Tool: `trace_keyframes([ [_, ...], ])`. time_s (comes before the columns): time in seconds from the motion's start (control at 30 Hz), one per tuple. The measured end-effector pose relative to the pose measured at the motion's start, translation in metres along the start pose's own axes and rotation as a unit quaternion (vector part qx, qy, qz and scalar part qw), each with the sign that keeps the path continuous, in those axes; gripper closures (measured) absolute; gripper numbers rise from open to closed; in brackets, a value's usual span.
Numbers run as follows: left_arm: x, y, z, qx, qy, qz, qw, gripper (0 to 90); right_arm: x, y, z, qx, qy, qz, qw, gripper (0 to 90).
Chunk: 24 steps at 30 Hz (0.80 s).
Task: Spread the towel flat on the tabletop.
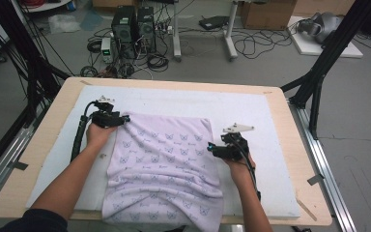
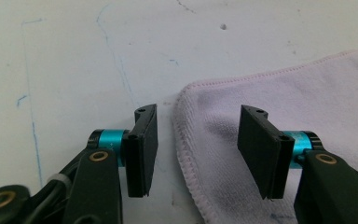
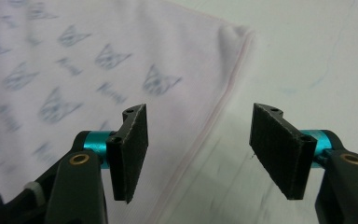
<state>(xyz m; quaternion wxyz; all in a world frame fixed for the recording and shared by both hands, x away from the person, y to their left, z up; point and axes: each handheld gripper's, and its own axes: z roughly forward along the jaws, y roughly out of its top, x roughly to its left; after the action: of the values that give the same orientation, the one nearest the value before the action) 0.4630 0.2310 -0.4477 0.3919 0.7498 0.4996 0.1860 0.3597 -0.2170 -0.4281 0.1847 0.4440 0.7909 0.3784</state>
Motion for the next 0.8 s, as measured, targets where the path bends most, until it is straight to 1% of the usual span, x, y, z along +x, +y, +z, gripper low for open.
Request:
trace_keyframes([
  [0.07, -0.001, -0.001, 0.0, -0.001, 0.005, 0.01, 0.9999, 50.5, -0.005, 0.011, 0.017, 0.01, -0.01, -0.002, 0.9999, 38.1],
  [0.17, -0.001, -0.002, -0.001, -0.002, 0.014, 0.015, 0.9998, 58.2, -0.015, 0.024, 0.042, 0.032, -0.023, 0.006, 0.9992, 40.2],
  [0.2, -0.001, -0.002, -0.001, -0.002, 0.018, 0.021, 0.9996, 61.8, -0.019, 0.027, 0.05, 0.033, -0.025, 0.009, 0.9991, 41.3],
  [0.23, 0.0, -0.002, -0.001, 0.0, 0.015, 0.025, 0.9996, 65.6, -0.021, 0.03, 0.057, 0.039, -0.028, 0.013, 0.9988, 42.2],
  [0.27, 0.0, -0.002, -0.001, 0.0, 0.012, 0.026, 0.9996, 69.2, -0.023, 0.032, 0.062, 0.036, -0.027, 0.014, 0.9989, 43.1],
  [0.3, -0.001, -0.002, -0.001, -0.002, 0.003, 0.024, 0.9997, 72.9, -0.024, 0.033, 0.065, 0.031, -0.027, 0.015, 0.999, 45.2],
  [0.33, -0.002, -0.002, 0.0, -0.001, -0.004, 0.025, 0.9997, 82.2, -0.026, 0.036, 0.068, 0.031, -0.027, 0.012, 0.9991, 47.5],
  [0.37, -0.003, -0.001, 0.0, 0.001, 0.001, 0.028, 0.9996, 85.1, -0.027, 0.038, 0.07, 0.032, -0.024, 0.009, 0.9991, 52.7],
  [0.4, -0.005, -0.001, 0.001, -0.001, 0.003, 0.028, 0.9996, 85.9, -0.028, 0.041, 0.072, 0.034, -0.016, 0.002, 0.9993, 61.9],
  [0.43, -0.005, -0.001, 0.001, 0.0, 0.003, 0.023, 0.9997, 86.3, -0.028, 0.043, 0.073, 0.036, -0.009, -0.001, 0.9993, 78.1],
  [0.47, -0.004, 0.0, 0.002, -0.003, 0.003, 0.011, 0.9999, 86.4, -0.029, 0.047, 0.075, 0.044, 0.007, -0.005, 0.999, 87.6],
  [0.53, -0.004, 0.001, 0.003, -0.01, 0.011, 0.006, 0.9999, 86.4, -0.029, 0.056, 0.079, 0.061, -0.01, -0.024, 0.9978, 88.0],
  [0.57, -0.003, 0.002, 0.002, -0.018, 0.014, 0.0, 0.9997, 86.5, -0.031, 0.059, 0.08, 0.064, -0.018, -0.027, 0.9974, 88.1],
  [0.6, -0.002, 0.003, 0.002, -0.024, 0.015, -0.01, 0.9995, 86.4, -0.033, 0.062, 0.08, 0.061, -0.026, -0.024, 0.9975, 88.1],
  [0.63, -0.001, 0.004, 0.002, -0.03, 0.015, -0.019, 0.9992, 86.4, -0.037, 0.065, 0.079, 0.052, -0.033, -0.018, 0.9979, 88.1],
  [0.67, 0.0, 0.006, 0.002, -0.03, 0.014, -0.028, 0.9991, 86.4, -0.041, 0.068, 0.078, 0.039, -0.038, -0.012, 0.9984, 88.1],
  [0.7, 0.001, 0.009, 0.003, -0.024, 0.012, -0.029, 0.9992, 86.3, -0.045, 0.069, 0.076, 0.024, -0.042, -0.008, 0.9988, 88.0],
  [0.73, 0.0, 0.013, 0.003, -0.024, 0.012, -0.025, 0.9993, 86.3, -0.048, 0.069, 0.074, 0.011, -0.047, -0.002, 0.9988, 88.0],
  [0.8, -0.003, 0.022, 0.004, -0.039, 0.014, -0.02, 0.9989, 86.3, -0.055, 0.068, 0.073, 0.001, -0.051, 0.006, 0.9987, 88.0],
])
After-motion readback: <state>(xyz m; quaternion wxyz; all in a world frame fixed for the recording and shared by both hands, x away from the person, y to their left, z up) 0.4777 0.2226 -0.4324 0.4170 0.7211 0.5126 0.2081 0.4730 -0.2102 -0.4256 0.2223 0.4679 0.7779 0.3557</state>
